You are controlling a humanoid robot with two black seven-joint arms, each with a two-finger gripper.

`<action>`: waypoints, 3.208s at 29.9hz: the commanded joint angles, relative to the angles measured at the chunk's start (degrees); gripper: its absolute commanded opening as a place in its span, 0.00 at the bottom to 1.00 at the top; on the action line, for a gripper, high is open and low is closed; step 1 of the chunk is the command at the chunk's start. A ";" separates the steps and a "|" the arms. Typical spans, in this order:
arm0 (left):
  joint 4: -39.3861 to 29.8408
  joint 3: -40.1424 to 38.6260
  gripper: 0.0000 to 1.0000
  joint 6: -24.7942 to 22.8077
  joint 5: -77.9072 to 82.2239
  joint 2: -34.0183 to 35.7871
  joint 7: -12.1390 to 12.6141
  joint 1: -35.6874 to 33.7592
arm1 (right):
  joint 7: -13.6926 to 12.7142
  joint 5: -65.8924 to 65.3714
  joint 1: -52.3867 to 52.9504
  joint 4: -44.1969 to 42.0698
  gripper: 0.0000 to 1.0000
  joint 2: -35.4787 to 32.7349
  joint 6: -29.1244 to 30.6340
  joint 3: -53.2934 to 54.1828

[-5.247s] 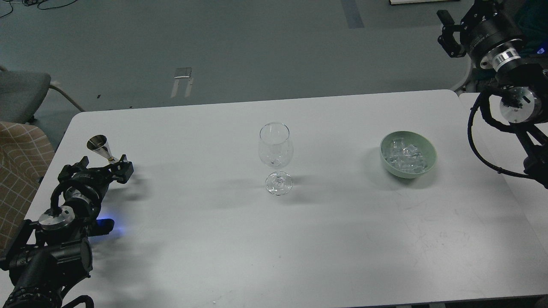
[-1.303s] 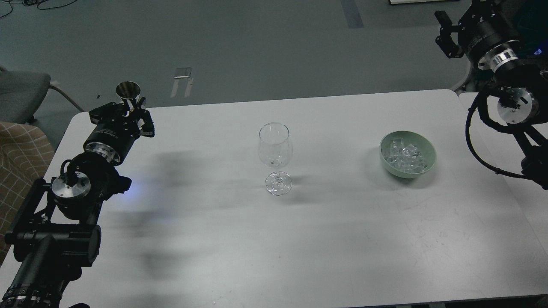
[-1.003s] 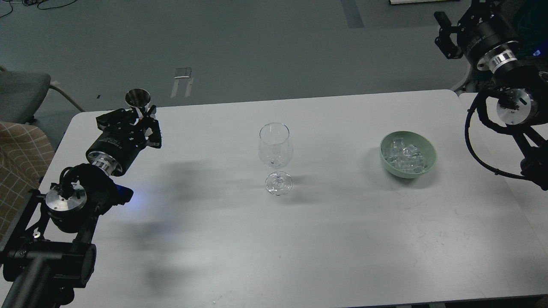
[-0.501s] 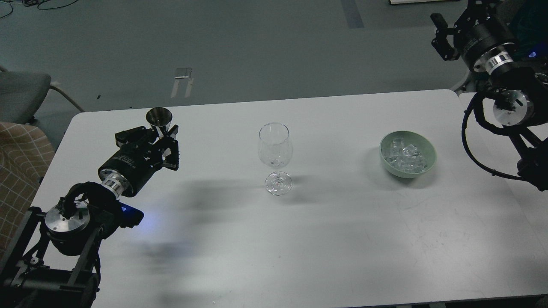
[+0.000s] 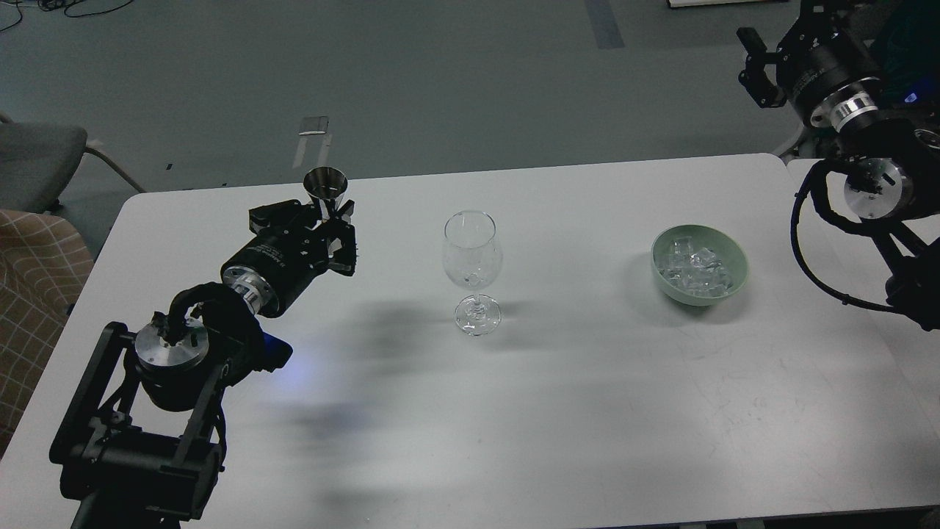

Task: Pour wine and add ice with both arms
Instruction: 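Carry the jigger with the left gripper toward the wine glass, then hold the jigger above the glass rim with the left gripper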

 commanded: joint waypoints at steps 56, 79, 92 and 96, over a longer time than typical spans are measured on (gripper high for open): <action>2.19 10.66 0.00 1.56 15.85 -3.32 -0.62 -9.02 | 0.22 0.00 -0.18 0.00 1.00 0.09 0.00 0.03; 2.01 14.45 0.00 1.12 21.48 -2.35 -0.71 -10.42 | 0.22 0.00 -0.53 0.00 1.00 0.09 0.00 0.03; 1.40 14.54 0.00 1.03 22.26 -2.26 -0.71 -10.78 | 0.22 0.00 -0.53 0.09 1.00 0.18 0.09 0.12; 1.40 14.54 0.00 0.95 23.50 -2.44 -0.71 -10.86 | 0.22 0.00 -0.53 0.09 1.00 0.18 0.00 0.12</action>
